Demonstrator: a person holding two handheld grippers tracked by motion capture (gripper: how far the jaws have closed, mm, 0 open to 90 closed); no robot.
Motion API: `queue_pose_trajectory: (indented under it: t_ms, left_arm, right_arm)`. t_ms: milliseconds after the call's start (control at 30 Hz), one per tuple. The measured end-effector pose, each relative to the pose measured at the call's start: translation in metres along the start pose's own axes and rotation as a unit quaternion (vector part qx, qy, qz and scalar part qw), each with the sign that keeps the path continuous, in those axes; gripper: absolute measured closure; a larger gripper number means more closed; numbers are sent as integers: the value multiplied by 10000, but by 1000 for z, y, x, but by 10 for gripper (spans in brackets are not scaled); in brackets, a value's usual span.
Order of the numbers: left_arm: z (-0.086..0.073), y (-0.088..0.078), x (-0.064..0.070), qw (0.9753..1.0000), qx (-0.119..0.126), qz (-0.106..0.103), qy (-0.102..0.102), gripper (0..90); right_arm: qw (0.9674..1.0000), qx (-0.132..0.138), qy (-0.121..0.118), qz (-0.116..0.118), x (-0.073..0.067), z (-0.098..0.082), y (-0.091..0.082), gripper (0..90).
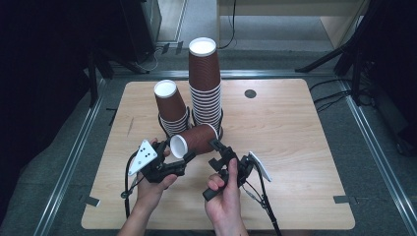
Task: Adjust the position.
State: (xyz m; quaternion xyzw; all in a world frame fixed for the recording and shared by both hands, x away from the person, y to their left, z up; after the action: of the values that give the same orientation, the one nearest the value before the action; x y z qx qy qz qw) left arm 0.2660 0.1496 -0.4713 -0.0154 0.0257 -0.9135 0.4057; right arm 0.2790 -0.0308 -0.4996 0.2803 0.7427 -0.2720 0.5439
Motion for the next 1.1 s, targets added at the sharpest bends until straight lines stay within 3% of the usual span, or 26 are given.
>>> queue_pose_trajectory:
  t_ms: [333,900,1100]
  left_arm:
    - [-2,3,5,10000,-45,-41,65,228]
    - [-7,6,8,9997,-138,-54,175,228]
    - [-9,7,10,9995,-174,-64,259,228]
  right_arm:
    - [9993,-18,364,-18,1,-2,13,0]
    - [9980,-1,623,-98,1,2,28,0]
    - [9982,-75,591,-45,0,0,33,17]
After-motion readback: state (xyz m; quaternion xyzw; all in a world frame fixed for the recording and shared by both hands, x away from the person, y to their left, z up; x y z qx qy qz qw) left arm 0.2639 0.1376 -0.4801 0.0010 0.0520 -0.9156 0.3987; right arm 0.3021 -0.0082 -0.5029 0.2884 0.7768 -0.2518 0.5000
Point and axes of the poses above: each handheld gripper's, and its own axes: y roughly forward along the jaws, z roughly out of its top, x roughly to its right, the point moved 4 cm from there along y, roughly forward along the jaws, and after that the axes turned 8 degrees about y, right-handed, at the moved point
